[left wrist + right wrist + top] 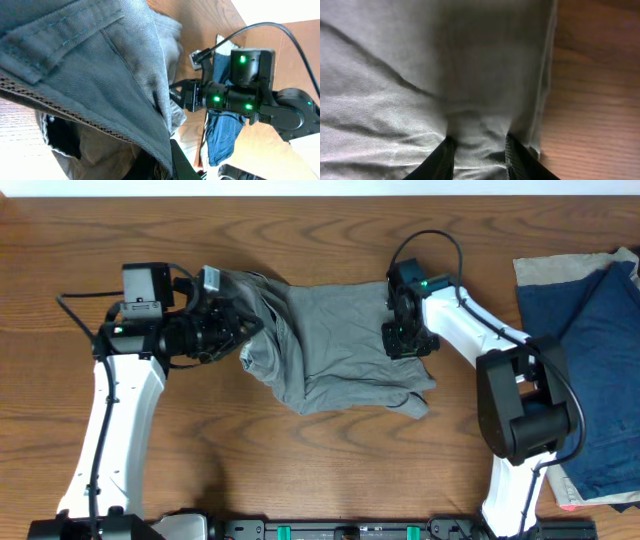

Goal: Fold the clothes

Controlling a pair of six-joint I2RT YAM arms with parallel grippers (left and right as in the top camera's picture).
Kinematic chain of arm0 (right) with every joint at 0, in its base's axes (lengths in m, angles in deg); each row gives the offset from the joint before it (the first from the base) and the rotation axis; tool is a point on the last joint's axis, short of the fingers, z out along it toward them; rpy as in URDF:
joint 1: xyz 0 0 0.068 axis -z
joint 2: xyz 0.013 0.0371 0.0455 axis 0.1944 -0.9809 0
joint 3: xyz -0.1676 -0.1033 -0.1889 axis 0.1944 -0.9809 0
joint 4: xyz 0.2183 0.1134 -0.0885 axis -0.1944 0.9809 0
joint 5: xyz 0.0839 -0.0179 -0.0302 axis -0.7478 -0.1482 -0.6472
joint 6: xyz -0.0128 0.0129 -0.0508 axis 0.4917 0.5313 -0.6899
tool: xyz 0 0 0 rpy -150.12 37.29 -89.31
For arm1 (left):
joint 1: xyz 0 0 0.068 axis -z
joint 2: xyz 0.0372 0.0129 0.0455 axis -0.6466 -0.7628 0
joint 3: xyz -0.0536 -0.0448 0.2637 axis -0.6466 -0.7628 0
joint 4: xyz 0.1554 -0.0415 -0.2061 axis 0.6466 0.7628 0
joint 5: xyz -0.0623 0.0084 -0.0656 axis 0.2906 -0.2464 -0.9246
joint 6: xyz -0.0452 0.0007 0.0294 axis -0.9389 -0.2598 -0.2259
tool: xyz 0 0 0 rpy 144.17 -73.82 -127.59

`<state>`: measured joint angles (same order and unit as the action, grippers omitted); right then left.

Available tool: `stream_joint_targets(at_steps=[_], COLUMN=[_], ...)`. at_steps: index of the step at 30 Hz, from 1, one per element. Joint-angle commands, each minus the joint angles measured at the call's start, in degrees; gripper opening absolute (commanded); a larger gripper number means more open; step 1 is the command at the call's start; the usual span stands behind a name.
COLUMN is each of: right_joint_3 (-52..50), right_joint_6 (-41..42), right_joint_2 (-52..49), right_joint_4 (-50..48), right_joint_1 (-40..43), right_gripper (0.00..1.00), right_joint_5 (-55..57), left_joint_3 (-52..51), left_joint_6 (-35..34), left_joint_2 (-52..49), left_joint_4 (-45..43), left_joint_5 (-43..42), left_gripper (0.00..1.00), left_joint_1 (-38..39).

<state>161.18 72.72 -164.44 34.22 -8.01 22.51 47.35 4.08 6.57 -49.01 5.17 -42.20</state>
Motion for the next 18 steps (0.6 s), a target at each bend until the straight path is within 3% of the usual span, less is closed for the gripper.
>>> stream_joint_targets(at_steps=[1,9,18], right_joint_3=[-3.7,-6.4,-6.4], right_joint_6=[-0.4,1.3,2.5], right_joint_2=[-1.3,-1.3,-1.3], right_joint_4=[-2.2,-3.8,-3.7], right_joint_1=[-0.9,-3.8,-6.8], right_gripper=[0.32,0.31,0.32], right_joint_5=[0.7,0.7,0.7], left_joint_3=[1.1,1.1,1.1], left_joint_6=[1.2,-8.0,-19.1], left_joint_2=[1.1,0.7,-3.8], left_joint_4=[-0.3,-3.0,-11.9], left_joint_5=[-0.4,10.5,13.2], left_gripper=[0.06,0.06,0.06], left_joint_1=[3.0,12.9,21.4])
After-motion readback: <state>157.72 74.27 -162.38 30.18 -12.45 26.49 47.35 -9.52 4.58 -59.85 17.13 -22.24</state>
